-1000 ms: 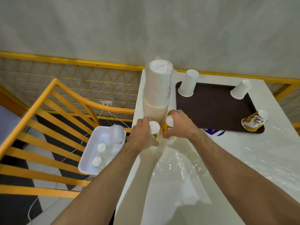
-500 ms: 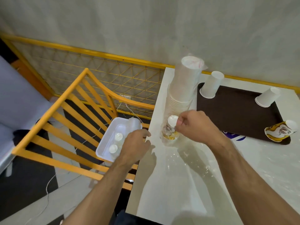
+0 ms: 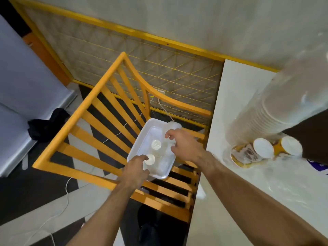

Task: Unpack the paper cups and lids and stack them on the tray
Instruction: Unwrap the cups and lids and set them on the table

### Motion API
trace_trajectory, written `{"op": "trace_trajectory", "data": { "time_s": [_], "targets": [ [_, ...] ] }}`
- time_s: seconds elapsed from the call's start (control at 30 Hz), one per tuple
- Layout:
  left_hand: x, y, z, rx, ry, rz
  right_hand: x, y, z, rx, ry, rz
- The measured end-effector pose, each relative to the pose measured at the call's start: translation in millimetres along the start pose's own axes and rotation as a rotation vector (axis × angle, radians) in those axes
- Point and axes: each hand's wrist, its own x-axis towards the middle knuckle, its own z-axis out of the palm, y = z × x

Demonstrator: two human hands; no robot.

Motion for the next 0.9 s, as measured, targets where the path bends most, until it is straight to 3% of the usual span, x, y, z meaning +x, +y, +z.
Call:
{"op": "trace_trajectory", "data": {
  "time_s": [0.27,0.37,0.57,0.9],
  "targets": [
    [104,-55,47,0.122,-0.15,0.134,121,34,123,-0.232,-0.195,0.066],
    [126,-70,73,0.068,-0.197,0.158,145,55,158,-0.197,-0.22,0.097],
    [147,-81,98,0.058,-0.085,0.189,170,73,178,-0.176,-0.209,0.103],
    [167,-80,99,-0.073,-0.115,0.068,185,74,185,-0.224,-0.151,0.044]
  ]
}}
